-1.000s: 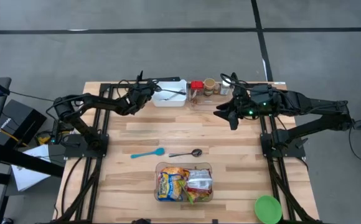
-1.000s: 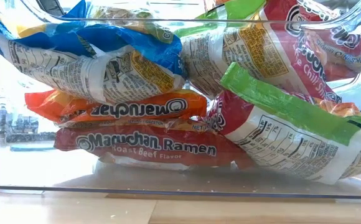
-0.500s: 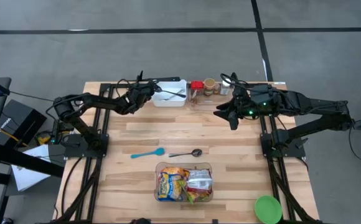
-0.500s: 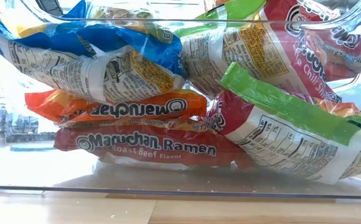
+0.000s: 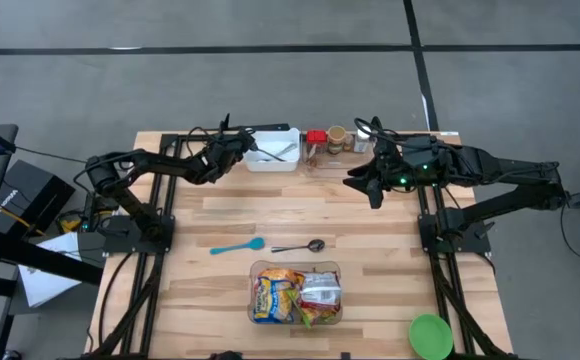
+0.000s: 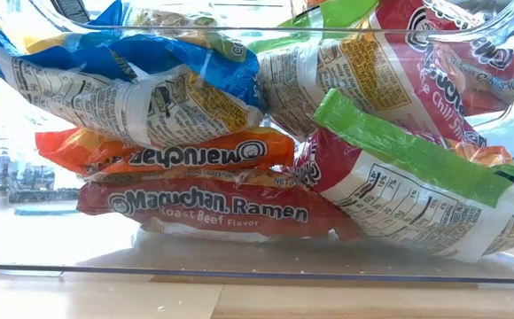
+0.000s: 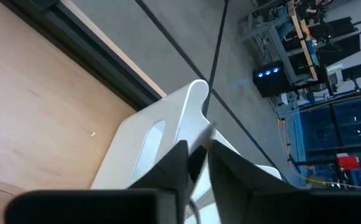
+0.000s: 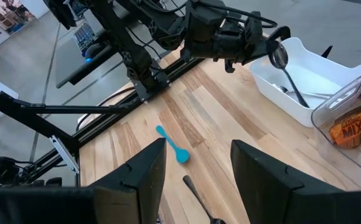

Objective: Pick & Place Food Item
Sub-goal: Put the top black spoon into the white bin, then put the blue spoon into the white bin

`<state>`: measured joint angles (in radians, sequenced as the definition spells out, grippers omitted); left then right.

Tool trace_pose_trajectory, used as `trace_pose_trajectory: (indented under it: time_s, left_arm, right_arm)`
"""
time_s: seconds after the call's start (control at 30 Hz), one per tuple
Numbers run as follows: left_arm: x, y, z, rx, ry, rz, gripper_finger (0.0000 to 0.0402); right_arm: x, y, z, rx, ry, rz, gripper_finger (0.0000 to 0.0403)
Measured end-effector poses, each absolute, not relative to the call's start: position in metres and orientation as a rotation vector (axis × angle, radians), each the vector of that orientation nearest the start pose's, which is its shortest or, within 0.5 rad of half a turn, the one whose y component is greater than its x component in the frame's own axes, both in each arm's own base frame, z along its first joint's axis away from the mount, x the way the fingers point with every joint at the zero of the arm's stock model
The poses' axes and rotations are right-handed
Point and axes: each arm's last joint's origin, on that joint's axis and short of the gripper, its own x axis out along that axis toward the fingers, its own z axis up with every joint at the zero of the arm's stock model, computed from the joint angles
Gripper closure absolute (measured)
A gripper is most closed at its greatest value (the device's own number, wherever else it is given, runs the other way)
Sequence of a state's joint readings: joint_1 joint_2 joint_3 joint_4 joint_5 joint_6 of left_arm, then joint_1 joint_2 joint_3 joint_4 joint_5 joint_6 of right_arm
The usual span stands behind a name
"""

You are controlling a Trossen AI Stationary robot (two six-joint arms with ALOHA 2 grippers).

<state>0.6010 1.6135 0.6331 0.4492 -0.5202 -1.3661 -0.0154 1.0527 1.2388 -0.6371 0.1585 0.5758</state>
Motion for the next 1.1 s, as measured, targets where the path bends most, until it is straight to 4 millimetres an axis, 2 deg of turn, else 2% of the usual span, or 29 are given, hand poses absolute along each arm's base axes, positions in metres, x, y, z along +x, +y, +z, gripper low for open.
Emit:
trace_pose_trajectory:
  time_s: [0.3, 0.53, 0.67, 0.77, 0.87, 0.97, 1.03, 1.1]
  left_arm:
    - [0.239, 0.182, 0.155, -1.192, -0.351, 1.280, 0.0262]
    - [0.240, 0.184, 0.163, -1.192, -0.430, 1.237, 0.0235]
    - [0.239, 0.183, 0.179, -1.180, -0.499, 1.178, 0.0234]
    - [0.235, 0.178, 0.201, -1.132, -0.521, 1.119, 0.0234]
    - [0.229, 0.167, 0.227, -1.084, -0.523, 1.016, 0.0234]
    - [0.227, 0.149, 0.250, -1.003, -0.453, 0.872, 0.0234]
    - [0.227, 0.137, 0.261, -0.860, -0.332, 0.711, 0.0234]
    - [0.228, 0.125, 0.268, -0.639, -0.150, 0.437, 0.0237]
  right_arm:
    - [0.206, -0.008, 0.395, 0.533, 0.388, -0.295, 0.0228]
    - [0.206, -0.008, 0.395, 0.533, 0.388, -0.295, 0.0228]
    - [0.206, -0.008, 0.395, 0.534, 0.389, -0.292, 0.0228]
    - [0.206, -0.008, 0.395, 0.534, 0.389, -0.292, 0.0228]
    - [0.206, -0.008, 0.395, 0.534, 0.389, -0.292, 0.0228]
    - [0.206, -0.008, 0.395, 0.533, 0.389, -0.292, 0.0228]
    - [0.206, -0.007, 0.395, 0.528, 0.390, -0.290, 0.0228]
    - [0.206, -0.007, 0.395, 0.525, 0.391, -0.287, 0.0228]
